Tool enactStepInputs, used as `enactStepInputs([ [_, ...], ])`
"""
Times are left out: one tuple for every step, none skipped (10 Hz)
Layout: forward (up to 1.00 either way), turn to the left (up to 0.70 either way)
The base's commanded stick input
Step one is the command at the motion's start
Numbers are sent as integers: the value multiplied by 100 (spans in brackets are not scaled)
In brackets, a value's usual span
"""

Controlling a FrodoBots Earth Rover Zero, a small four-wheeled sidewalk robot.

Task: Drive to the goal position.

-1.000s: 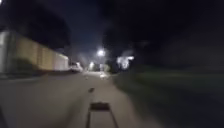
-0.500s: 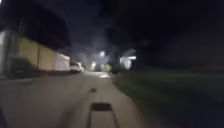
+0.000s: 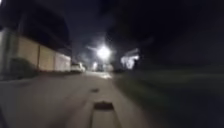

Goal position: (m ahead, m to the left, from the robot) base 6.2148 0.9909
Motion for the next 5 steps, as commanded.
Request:
enactStepInputs([
  [70,-4],
  [70,-2],
  [70,0],
  [70,0],
  [70,0],
])
